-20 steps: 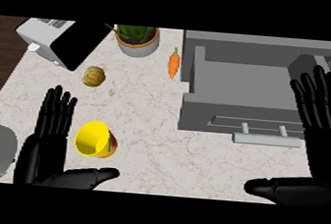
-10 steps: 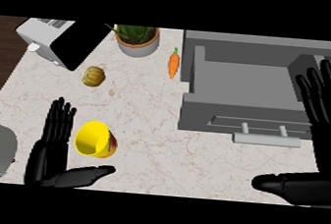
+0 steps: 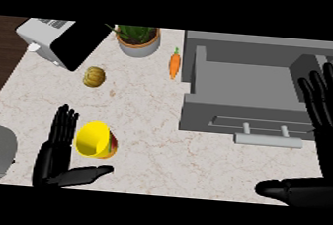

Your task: Pick up the cup, place it into the drawer and close the drawer

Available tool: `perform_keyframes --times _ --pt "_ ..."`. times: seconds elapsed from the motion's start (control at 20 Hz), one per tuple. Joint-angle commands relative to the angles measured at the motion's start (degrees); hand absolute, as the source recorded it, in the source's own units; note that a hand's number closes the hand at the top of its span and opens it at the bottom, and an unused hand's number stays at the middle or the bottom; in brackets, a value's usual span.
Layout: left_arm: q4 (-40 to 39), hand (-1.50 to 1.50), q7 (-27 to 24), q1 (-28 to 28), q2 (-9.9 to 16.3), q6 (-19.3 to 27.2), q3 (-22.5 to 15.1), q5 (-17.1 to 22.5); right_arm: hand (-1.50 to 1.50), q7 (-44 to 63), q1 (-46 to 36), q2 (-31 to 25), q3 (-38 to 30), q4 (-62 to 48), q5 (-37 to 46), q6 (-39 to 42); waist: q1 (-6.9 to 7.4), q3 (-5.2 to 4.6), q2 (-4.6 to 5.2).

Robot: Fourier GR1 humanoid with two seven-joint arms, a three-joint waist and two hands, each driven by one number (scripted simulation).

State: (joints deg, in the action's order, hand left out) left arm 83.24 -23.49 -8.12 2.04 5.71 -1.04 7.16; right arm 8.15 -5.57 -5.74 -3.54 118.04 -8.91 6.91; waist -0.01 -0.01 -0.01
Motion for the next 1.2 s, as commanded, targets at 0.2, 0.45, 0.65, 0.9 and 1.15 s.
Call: perform_keyframes --times 0.2,0.45,0.65,0.9,1.15 --pt "-9.7 -1.5 -6.9 2.6 0.7 -2.5 4.2 1.6 -1.5 6.2 -0.5 0.2 0.5 5.2 -0.8 -1.5 0.0 -0.01 -0.02" --pt "-18.4 -1.5 -12.3 5.7 -0.9 -2.5 4.8 0.6 -1.5 -1.9 1.8 2.0 3.2 -0.4 2.7 0.4 -0.03 0.0 0.02" --pt "-21.3 -1.5 -11.5 9.1 -1.1 -1.0 5.5 0.7 -1.5 1.9 1.6 0.3 0.1 3.3 -0.9 1.2 -0.06 0.0 -0.01" --pt "-28.2 -1.5 -16.7 10.4 1.1 -5.0 6.9 0.7 -1.5 0.8 3.1 2.8 4.3 2.6 3.2 -0.4 -0.08 0.0 0.0" --pt "-35.3 -1.5 -19.7 14.5 3.7 -8.1 9.5 2.0 -1.5 1.2 -2.7 1.0 0.6 -1.7 0.9 -0.1 -0.03 -0.01 0.03"
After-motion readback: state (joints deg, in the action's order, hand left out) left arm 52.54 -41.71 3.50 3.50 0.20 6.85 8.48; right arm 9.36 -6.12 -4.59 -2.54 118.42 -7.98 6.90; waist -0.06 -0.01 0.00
